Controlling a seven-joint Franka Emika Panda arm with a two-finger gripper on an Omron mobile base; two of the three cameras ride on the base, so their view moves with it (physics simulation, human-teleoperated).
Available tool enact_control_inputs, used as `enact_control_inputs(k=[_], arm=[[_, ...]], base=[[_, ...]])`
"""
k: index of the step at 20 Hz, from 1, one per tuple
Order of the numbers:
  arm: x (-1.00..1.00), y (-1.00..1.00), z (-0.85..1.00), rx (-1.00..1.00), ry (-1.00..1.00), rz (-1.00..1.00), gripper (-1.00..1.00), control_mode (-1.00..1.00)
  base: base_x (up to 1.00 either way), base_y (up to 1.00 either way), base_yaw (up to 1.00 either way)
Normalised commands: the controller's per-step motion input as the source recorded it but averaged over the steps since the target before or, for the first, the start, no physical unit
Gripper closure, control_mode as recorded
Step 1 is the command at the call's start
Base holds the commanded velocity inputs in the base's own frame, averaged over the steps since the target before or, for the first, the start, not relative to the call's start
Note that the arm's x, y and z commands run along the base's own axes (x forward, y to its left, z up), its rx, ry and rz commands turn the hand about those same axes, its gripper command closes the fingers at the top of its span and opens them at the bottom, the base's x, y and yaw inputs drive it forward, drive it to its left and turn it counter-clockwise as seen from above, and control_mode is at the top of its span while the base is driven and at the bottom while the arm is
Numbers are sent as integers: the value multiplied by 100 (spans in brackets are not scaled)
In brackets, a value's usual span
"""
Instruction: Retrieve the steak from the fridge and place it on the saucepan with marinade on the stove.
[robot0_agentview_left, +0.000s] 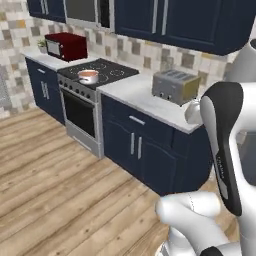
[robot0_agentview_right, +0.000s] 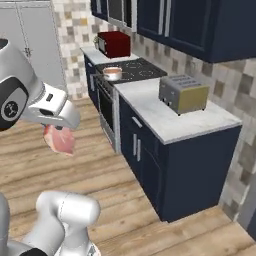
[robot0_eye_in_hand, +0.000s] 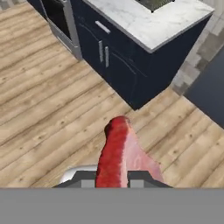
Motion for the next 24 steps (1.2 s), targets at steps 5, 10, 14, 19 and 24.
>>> enact_control_inputs(k=[5, 10, 14, 19, 24], arm=[[0, 0, 0, 0, 0, 0, 100, 100], [0, 0, 0, 0, 0, 0, 100, 100], [0, 0, 0, 0, 0, 0, 100, 100], [0, 0, 0, 0, 0, 0, 100, 100], [0, 0, 0, 0, 0, 0, 100, 100]], base=[[1, 12, 96], [61, 36, 67], [100, 13, 5], [100, 14, 0], [100, 48, 0]])
